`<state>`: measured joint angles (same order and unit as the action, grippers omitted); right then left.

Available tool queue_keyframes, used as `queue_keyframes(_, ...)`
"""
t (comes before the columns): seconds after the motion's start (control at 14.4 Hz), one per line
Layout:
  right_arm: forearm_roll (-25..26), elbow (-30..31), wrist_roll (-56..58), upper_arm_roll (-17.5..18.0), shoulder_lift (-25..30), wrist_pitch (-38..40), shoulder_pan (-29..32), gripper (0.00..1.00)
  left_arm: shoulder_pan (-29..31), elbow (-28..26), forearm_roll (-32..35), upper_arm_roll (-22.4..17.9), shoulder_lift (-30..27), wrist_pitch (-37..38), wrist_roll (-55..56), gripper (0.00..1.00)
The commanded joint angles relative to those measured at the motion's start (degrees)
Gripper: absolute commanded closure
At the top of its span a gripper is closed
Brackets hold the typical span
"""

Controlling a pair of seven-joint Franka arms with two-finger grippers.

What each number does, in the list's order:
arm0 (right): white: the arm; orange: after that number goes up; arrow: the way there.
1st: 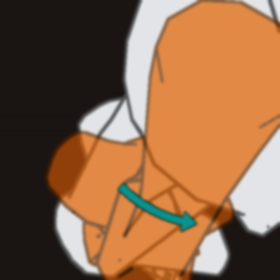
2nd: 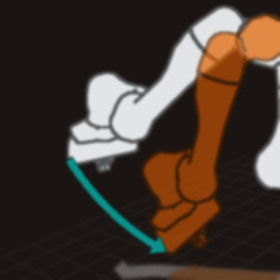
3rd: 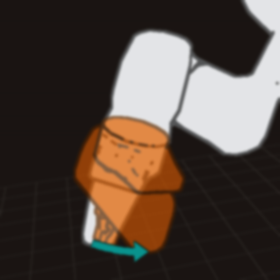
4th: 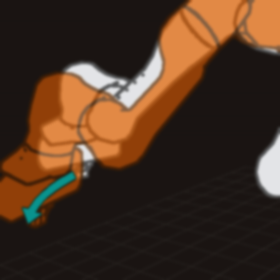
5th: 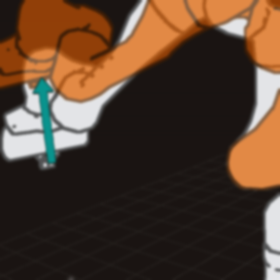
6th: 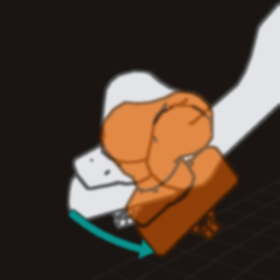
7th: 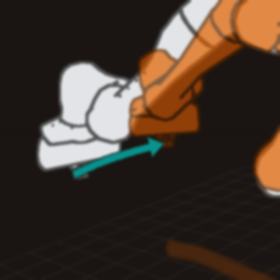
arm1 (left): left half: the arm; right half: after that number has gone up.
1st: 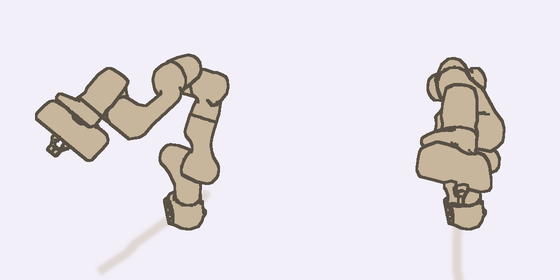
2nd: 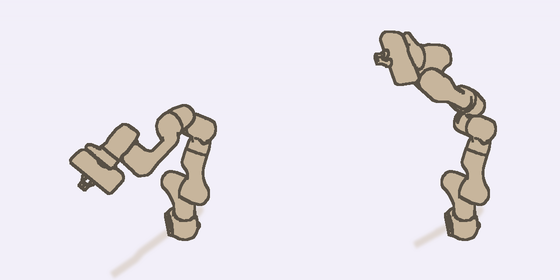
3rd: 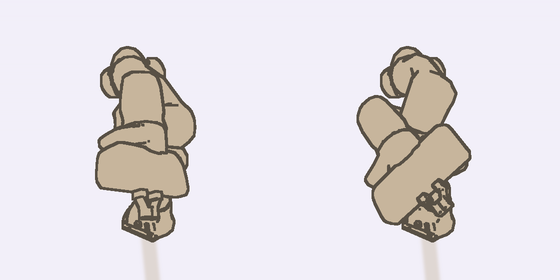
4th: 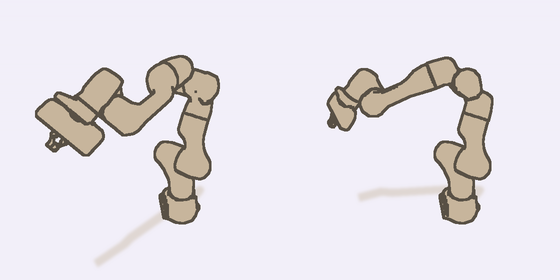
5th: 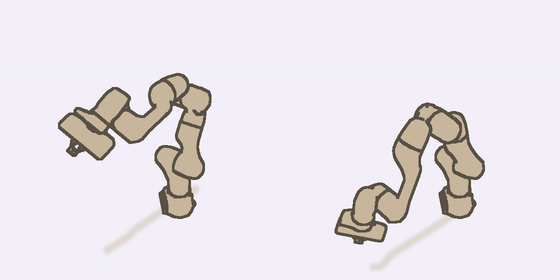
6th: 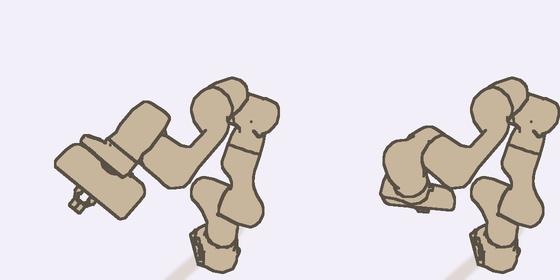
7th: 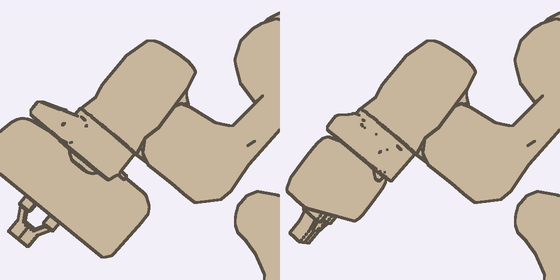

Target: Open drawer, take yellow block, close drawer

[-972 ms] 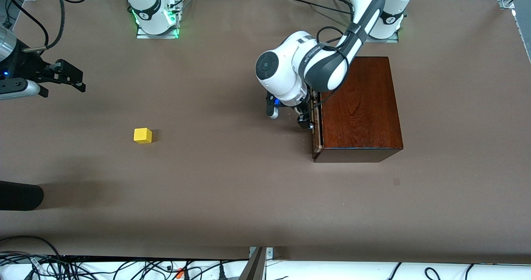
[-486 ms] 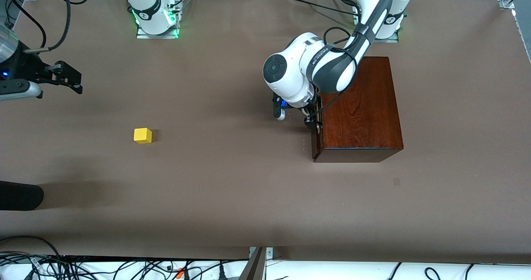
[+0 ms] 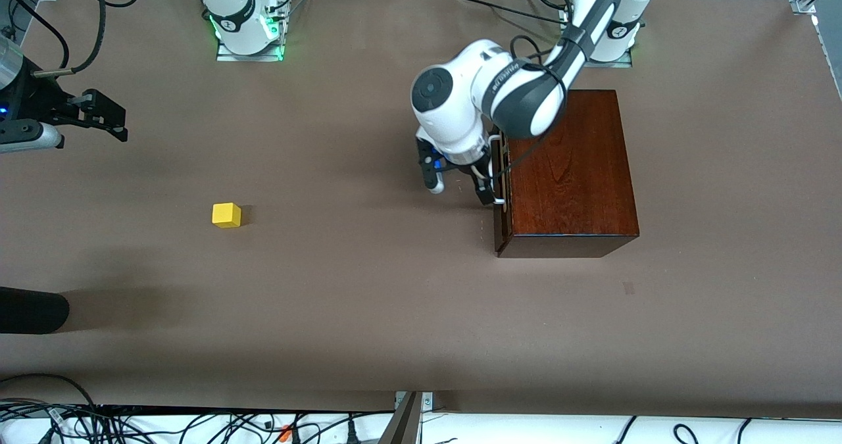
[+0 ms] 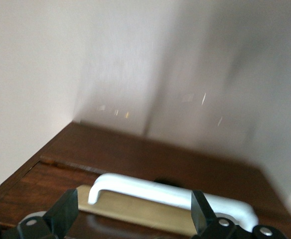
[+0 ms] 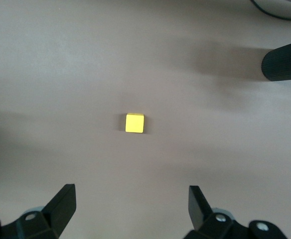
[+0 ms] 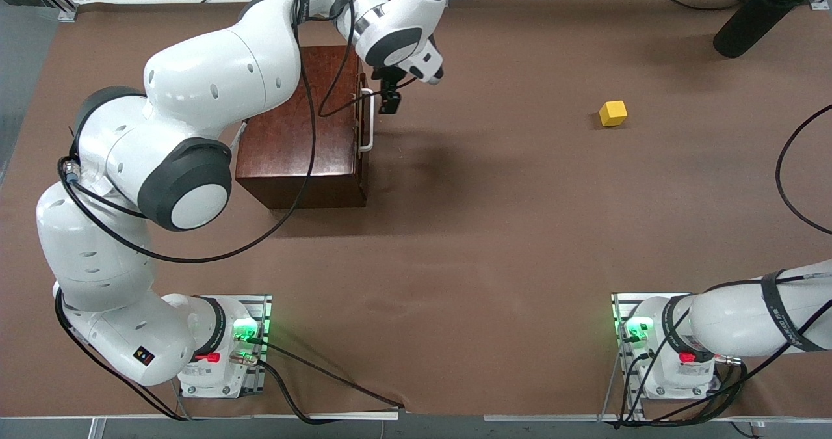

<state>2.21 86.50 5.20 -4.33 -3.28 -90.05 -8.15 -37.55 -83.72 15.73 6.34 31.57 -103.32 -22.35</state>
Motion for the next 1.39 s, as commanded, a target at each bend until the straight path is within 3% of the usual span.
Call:
queue_keyframes(0.0,-2.1,-1.5,-0.7,-0.6,-0.3,2.1,-0.1,0.0,0.1,4.4,-6.3,-0.2,-2.1,0.8,10.6,0.0)
queue_keyframes(0.28,-2.1,-1.5,-0.7,-0.9,-0.4,1.8,0.1,0.0,6.8,5.0,-15.4,-0.3,-9.1,3.8,24.3,0.0)
queue_keyframes(0.42,-2.1,-1.5,-0.6,-0.8,-0.5,1.4,0.1,0.0,9.0,5.1,-15.9,-1.2,-11.7,6.4,24.5,0.0)
queue_keyframes(0.76,-3.0,-1.5,-0.6,-0.8,-0.5,1.3,0.1,0.0,21.3,5.0,-16.2,-1.4,-18.1,11.1,24.8,0.0)
queue_keyframes(1.11,-3.0,-1.5,-0.6,-0.8,-0.5,1.5,0.2,0.0,22.2,3.7,-18.6,-10.5,-24.0,19.6,24.1,0.0)
queue_keyframes(1.32,-3.0,-1.5,-0.6,-0.9,-0.5,1.5,0.2,0.0,22.2,-1.5,-18.1,-13.7,-28.2,18.8,22.1,0.0)
